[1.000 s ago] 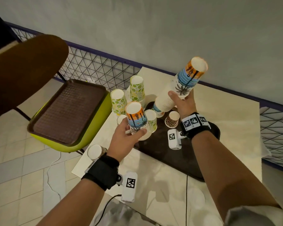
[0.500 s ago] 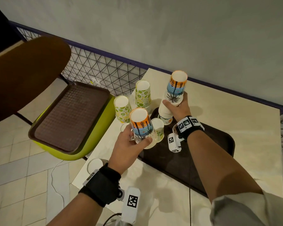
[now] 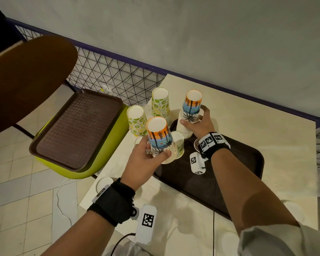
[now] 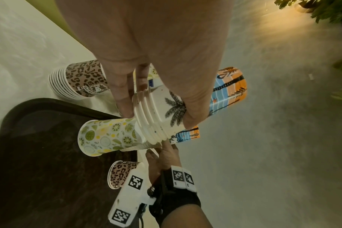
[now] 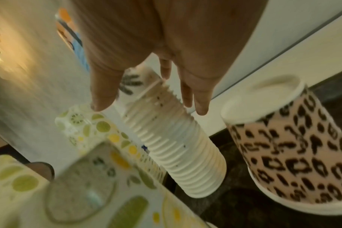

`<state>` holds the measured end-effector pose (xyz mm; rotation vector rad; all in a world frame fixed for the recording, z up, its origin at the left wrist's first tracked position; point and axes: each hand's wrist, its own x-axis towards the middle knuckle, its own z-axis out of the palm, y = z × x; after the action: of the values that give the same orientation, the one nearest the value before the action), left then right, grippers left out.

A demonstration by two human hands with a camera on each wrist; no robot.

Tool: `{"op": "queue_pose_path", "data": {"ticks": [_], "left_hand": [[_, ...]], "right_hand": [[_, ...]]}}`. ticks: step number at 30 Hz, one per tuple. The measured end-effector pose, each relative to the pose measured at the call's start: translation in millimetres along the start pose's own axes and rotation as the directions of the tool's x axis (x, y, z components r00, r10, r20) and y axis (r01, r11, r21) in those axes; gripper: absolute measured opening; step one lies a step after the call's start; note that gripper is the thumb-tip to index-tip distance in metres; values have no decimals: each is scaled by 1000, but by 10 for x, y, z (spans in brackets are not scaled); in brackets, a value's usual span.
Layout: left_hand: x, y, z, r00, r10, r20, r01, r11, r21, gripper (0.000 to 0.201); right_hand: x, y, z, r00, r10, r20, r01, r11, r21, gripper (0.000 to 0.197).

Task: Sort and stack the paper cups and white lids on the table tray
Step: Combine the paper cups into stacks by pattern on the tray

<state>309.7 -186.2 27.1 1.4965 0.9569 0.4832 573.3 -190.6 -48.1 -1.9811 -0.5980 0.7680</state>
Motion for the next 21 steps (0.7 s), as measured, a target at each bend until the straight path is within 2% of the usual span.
{"op": "queue_pose_path", "data": {"ticks": [2, 4, 7, 9, 11, 13, 16, 18, 21], "left_hand": [[2, 23, 2, 1000, 8, 0, -8, 1000, 26, 52], [-2, 55, 8, 1000, 14, 9, -14, 999, 41, 50], [-8, 126, 30, 999, 29, 20, -30, 999, 41, 49], [-13, 167, 53, 999, 47, 28, -48, 998, 44, 52], [-21, 197, 75, 997, 64, 46, -66, 997, 49, 55], [-28, 211, 98, 994, 85, 64, -91, 992, 84, 60], [-18, 196, 110, 989, 113, 98, -128, 978, 163, 64], [-14, 194, 103, 983, 123, 134, -148, 970, 194, 63], [-47, 254, 103, 971, 164, 175, -201, 955, 219, 63]], "right_hand": [[-132, -90, -123, 999, -18, -35, 18, 1000, 15, 105], [-295, -195, -257, 990, -49, -130, 59, 996, 70, 92], [-634, -379, -436, 926, -149, -348, 188, 979, 80, 66], [-932, -492, -490, 885, -226, -406, 274, 960, 63, 52], [-1239, -568, -459, 915, -274, -296, 310, 947, 81, 43], [-1468, -571, -349, 950, -307, -61, 311, 948, 73, 45], [-1631, -501, -183, 924, -320, 209, 287, 942, 176, 48], [-1671, -476, -153, 912, -294, 286, 218, 938, 269, 51], [-1667, -447, -186, 917, -291, 272, 214, 936, 280, 59]]}}
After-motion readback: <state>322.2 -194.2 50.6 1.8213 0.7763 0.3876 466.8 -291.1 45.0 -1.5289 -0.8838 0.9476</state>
